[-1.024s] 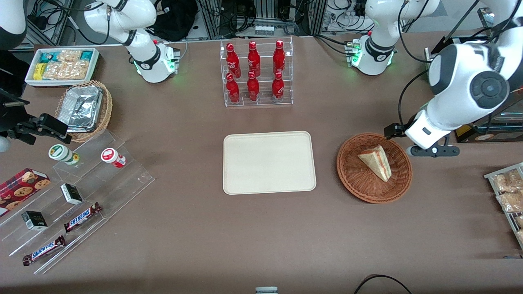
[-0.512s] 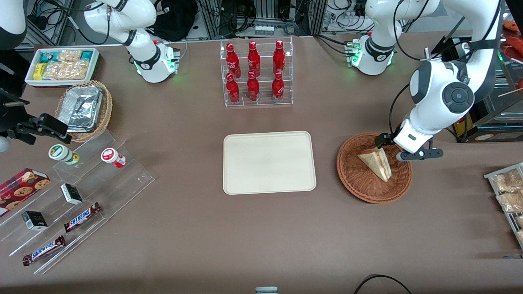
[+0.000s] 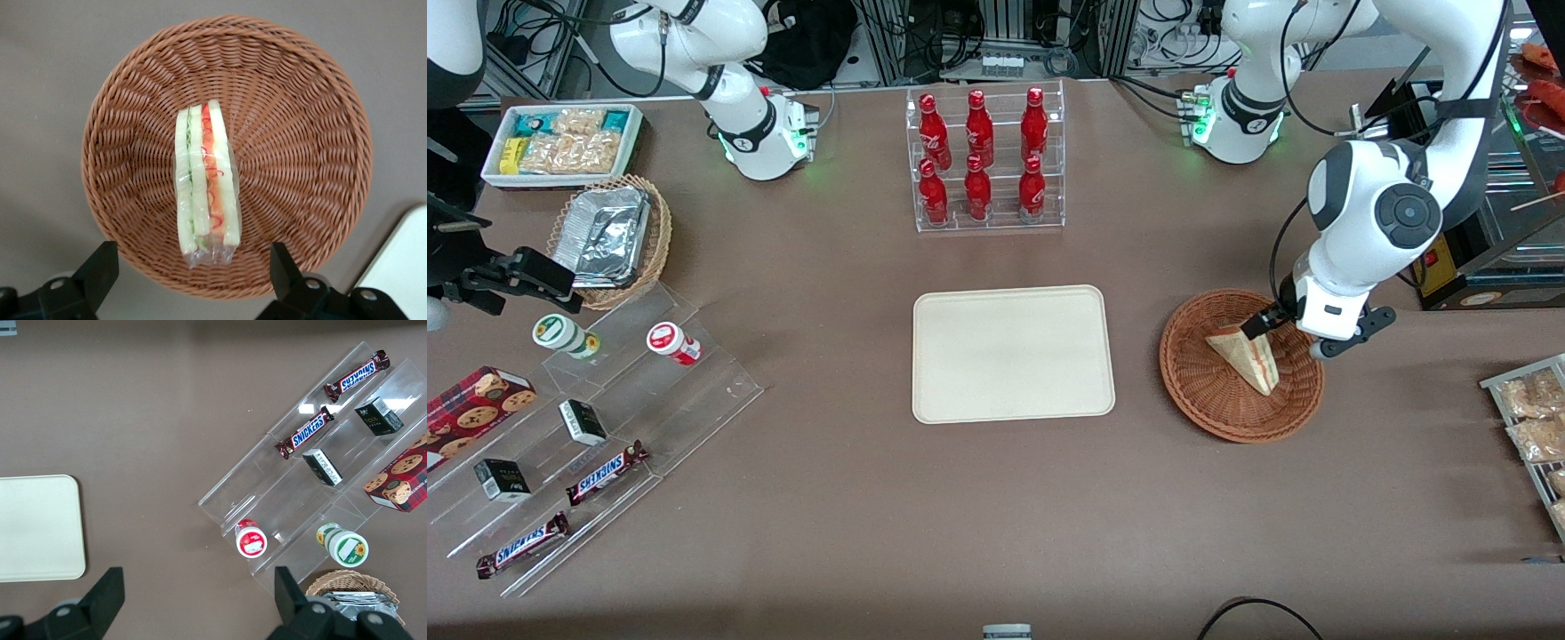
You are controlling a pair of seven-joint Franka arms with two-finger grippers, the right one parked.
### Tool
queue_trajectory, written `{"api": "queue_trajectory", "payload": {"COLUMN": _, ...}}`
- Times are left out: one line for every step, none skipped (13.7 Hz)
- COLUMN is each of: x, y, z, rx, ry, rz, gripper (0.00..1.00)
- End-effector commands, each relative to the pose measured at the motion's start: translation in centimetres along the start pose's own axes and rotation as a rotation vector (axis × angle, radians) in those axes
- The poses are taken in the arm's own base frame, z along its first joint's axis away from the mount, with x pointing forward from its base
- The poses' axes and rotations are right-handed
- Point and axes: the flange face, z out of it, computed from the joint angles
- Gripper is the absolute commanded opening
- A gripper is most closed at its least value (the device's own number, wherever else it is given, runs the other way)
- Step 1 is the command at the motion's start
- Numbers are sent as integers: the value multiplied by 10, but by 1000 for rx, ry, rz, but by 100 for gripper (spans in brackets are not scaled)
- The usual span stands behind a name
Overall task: Place sandwich from basket to tray
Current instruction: 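Lower the left gripper and close it on the sandwich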
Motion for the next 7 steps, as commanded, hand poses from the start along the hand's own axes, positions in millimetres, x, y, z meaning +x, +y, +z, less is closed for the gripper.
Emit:
{"api": "queue_trajectory", "payload": {"x": -2, "y": 5, "z": 16, "rx": -10, "ry": 0, "rz": -130, "gripper": 100}}
{"api": "queue_trajectory", "payload": {"x": -4, "y": 8, "z": 21, "rx": -7, "ry": -5, "rz": -159, "gripper": 100}}
{"api": "queue_trajectory", "payload": {"x": -5, "y": 11, "z": 27, "rx": -6, "ry": -10, "rz": -189, "gripper": 100}}
{"api": "queue_trajectory", "payload": {"x": -5, "y": 12, "z": 30, "rx": -10, "ry": -8, "rz": -204, "gripper": 100}}
{"api": "queue_trajectory", "payload": {"x": -6, "y": 12, "z": 35, "rx": -8, "ry": -12, "rz": -208, "gripper": 100}}
{"api": "queue_trajectory", "payload": {"x": -5, "y": 12, "z": 38, "rx": -5, "ry": -16, "rz": -208, "gripper": 100}}
{"api": "queue_trajectory", "payload": {"x": -6, "y": 12, "z": 42, "rx": -1, "ry": -22, "rz": -208, "gripper": 100}}
